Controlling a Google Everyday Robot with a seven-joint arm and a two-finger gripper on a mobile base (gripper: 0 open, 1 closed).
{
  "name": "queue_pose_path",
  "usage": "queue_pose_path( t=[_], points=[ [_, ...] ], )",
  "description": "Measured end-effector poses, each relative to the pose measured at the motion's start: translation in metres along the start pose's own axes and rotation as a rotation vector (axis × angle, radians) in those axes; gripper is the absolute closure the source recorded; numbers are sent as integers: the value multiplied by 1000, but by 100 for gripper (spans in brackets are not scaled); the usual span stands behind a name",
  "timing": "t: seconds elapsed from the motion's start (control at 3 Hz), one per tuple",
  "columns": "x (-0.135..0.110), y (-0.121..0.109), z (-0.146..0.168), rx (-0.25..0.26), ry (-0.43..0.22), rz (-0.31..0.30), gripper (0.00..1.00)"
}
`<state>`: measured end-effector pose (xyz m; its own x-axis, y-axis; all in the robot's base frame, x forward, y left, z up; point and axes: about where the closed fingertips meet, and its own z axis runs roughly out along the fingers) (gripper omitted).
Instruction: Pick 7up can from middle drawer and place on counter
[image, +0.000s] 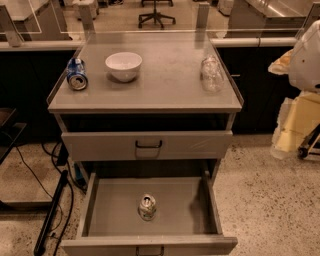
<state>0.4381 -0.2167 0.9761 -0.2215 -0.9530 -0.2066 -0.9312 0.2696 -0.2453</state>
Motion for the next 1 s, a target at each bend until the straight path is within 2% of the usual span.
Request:
queue_pose_path(
  t=[0.33, 0.67, 1.0],
  points=[
    [0, 0, 0, 0, 0, 0, 0],
    [1, 11, 30, -23, -15, 33, 0],
    [-2, 43, 99, -63, -50, 90, 0]
  ],
)
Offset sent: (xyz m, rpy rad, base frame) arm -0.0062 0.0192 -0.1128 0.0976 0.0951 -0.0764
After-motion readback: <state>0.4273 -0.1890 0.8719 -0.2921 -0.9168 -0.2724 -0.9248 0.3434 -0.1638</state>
